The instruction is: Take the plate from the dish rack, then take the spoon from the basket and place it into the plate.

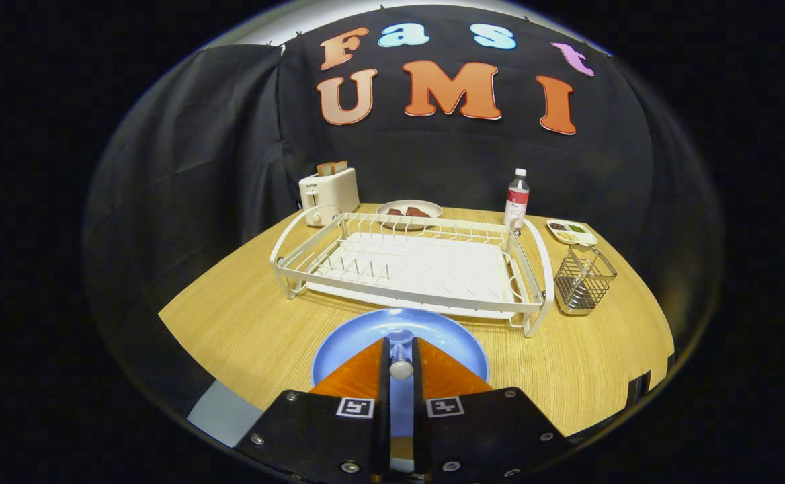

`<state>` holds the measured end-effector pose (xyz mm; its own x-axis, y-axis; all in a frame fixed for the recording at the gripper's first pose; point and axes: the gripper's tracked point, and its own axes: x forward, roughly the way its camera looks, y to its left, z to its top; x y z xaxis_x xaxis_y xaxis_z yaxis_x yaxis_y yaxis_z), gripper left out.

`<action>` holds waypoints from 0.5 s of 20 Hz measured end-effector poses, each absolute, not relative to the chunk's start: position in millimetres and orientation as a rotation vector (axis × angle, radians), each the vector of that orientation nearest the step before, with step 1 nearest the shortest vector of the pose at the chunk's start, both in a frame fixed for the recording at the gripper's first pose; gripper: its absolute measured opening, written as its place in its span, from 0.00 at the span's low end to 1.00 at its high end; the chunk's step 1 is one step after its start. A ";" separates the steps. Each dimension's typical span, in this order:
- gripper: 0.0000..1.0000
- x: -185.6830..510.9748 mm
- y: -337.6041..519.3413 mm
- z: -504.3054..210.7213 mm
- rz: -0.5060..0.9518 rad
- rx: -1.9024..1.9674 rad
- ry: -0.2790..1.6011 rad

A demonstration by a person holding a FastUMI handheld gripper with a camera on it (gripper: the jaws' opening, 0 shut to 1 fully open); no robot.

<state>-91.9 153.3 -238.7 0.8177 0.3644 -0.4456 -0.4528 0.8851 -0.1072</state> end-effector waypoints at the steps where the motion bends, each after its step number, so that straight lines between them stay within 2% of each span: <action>1: 0.14 -91.7 149.7 -238.8 0.429 -0.214 0.436; 5: 0.28 -89.5 140.6 -233.1 0.409 -0.203 0.444; 6: 0.37 -87.9 139.9 -228.4 0.406 -0.203 0.439; 7: 0.41 -84.8 136.1 -222.9 0.398 -0.204 0.432; 8: 0.50 -80.9 133.1 -217.1 0.392 -0.205 0.424; 10: 0.59 -72.9 125.7 -200.4 0.368 -0.204 0.398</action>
<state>-72.9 125.7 -200.4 0.8571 0.3079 -0.4129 -0.3870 0.9140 -0.1216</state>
